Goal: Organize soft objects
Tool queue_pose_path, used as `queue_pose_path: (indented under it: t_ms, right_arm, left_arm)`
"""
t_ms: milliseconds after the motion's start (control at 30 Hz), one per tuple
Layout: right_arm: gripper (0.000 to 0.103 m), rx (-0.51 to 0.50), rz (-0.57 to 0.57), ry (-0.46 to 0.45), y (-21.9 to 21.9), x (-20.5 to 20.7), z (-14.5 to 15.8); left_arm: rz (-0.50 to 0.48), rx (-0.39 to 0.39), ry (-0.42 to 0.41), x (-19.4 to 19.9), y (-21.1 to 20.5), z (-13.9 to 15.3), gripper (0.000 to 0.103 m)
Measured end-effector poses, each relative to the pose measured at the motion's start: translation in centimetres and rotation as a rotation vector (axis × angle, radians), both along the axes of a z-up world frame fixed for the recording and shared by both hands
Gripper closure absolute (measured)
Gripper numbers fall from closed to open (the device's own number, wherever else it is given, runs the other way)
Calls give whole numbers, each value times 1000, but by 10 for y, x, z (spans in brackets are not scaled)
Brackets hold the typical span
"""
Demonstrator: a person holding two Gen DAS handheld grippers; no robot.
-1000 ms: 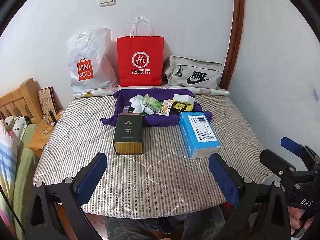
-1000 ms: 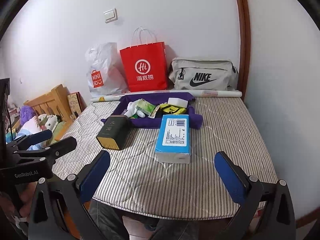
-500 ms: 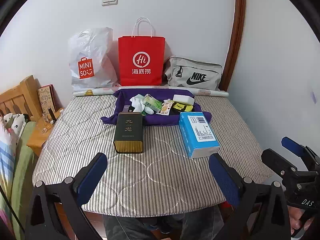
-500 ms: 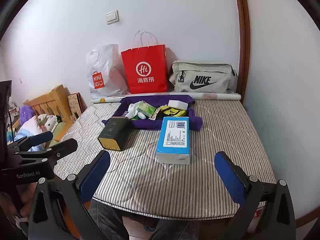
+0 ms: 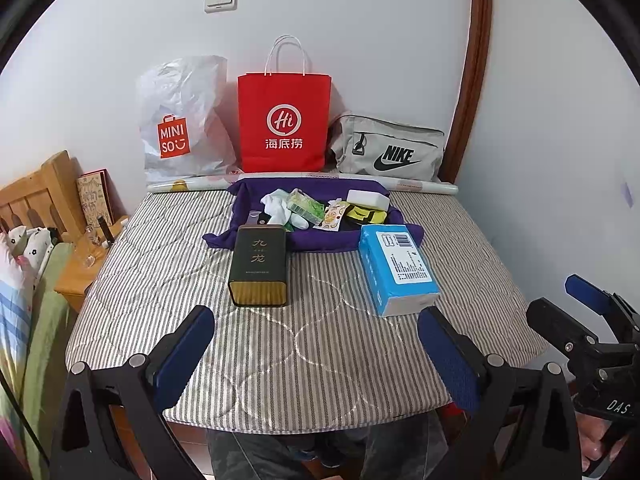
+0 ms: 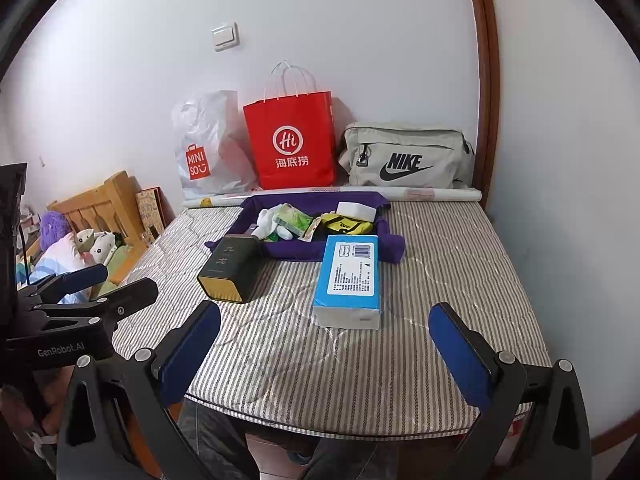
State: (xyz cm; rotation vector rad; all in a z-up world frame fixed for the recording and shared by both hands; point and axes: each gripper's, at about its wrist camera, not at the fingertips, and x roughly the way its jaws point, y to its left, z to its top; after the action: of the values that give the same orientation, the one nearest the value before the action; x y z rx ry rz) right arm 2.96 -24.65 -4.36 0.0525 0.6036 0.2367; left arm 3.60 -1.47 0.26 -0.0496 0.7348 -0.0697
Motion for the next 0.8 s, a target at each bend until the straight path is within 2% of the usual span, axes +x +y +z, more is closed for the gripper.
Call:
queue_pose_path:
  t_ms: [800]
  right_arm:
    - [1,-1,0,-5,0,-2,2]
  left_arm:
    - [2,-3,-3,-2,-2,0,1]
